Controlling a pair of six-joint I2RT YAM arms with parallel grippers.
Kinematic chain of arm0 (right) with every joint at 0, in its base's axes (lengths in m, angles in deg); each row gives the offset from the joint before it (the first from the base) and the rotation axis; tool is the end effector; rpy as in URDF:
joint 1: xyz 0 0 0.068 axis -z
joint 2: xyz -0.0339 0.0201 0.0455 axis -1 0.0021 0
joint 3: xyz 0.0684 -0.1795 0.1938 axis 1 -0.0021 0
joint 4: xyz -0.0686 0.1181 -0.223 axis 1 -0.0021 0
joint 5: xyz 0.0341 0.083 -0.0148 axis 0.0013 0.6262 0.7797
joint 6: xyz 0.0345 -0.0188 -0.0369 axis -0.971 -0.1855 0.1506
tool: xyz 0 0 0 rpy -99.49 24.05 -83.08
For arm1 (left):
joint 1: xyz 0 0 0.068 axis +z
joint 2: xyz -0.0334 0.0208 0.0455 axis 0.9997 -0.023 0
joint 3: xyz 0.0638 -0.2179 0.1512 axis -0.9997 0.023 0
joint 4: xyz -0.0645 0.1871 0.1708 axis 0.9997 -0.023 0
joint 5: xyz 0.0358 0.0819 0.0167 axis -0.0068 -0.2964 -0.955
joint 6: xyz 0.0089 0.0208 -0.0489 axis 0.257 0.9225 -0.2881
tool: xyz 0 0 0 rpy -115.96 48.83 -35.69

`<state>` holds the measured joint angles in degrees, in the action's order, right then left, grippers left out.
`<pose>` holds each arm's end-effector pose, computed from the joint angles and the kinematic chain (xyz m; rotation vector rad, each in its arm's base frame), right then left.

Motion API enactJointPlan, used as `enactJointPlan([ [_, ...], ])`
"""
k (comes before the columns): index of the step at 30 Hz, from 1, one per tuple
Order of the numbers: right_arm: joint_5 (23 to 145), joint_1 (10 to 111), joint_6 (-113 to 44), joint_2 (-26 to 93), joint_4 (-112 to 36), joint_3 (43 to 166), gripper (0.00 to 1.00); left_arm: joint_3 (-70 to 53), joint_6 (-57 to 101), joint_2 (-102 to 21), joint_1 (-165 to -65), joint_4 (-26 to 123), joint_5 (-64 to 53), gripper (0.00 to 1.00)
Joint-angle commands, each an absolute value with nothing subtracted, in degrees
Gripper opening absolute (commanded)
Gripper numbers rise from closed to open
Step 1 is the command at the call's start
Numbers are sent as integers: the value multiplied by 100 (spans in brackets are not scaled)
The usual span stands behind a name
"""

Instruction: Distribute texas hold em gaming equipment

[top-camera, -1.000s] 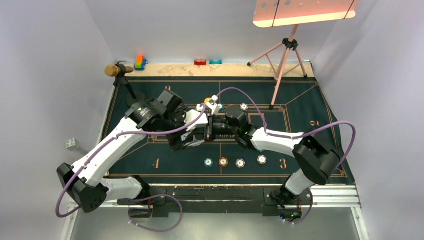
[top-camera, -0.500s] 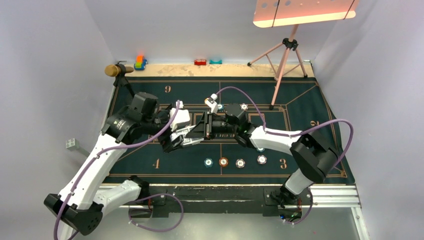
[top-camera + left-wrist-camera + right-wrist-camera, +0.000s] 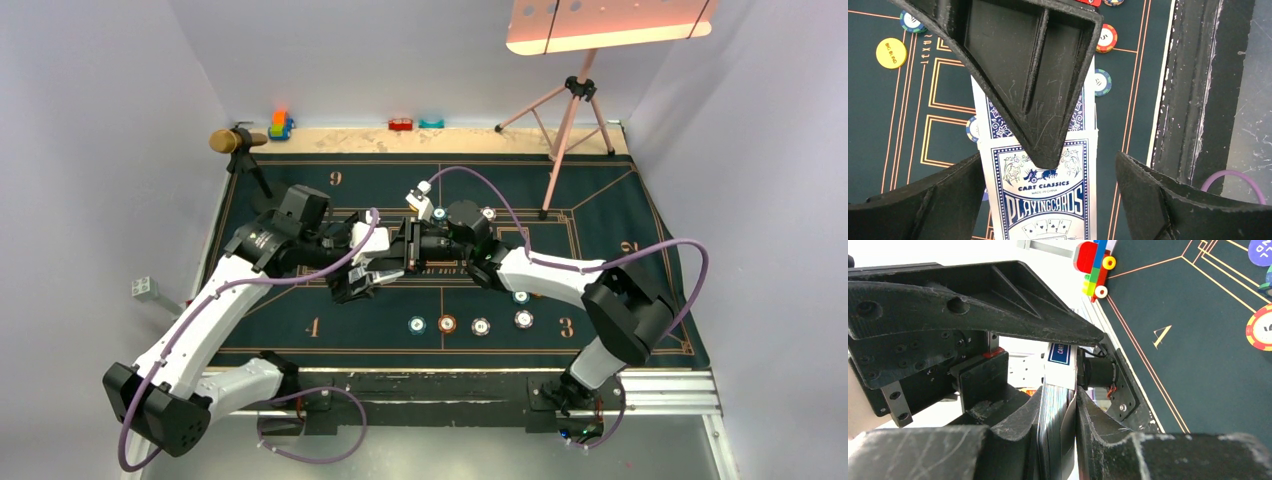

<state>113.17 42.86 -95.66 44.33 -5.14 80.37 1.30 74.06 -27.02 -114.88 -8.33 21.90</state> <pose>0.2264 0.2745 0.2525 -0.2194 2.1494 1.8975 0.1712 -0.1074 0.3256 1.5029 1.8498 -0.6606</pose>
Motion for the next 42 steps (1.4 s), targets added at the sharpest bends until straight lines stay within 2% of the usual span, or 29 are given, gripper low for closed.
enactJointPlan([
  [1,11410,4299,-9530,4353,-465,8298,20,68,7705,-2627,-11443,-691,2331,94],
  [7,11466,4296,-9689,4410,-321,8272,20,172,7661,-2364,-11440,-784,2150,65],
  [9,11484,4303,-9741,4422,-264,8291,20,190,7615,-2320,-11443,-812,2123,63],
  [16,11552,4294,-9805,4403,-237,8377,20,333,7638,-2233,-11443,-915,1952,97],
  [18,11561,4295,-9826,4394,-228,8358,20,381,7764,-2205,-11443,-973,1853,100],
  [23,11556,4283,-9867,4408,-189,8332,20,431,7787,-2163,-11443,-897,1729,99],
  [30,11572,4219,-9947,4521,-217,8389,20,356,7640,-2175,-11443,-664,1879,73],
  [36,11570,4162,-9943,4560,-290,8438,21,351,7533,-2137,-11443,-733,2102,56],
  [39,11606,4163,-9883,4530,-349,8405,34,341,7449,-2110,-11439,-769,2049,46],
  [42,11614,4174,-9626,4403,-715,8394,54,323,7316,-2068,-11434,-834,2072,37],
])
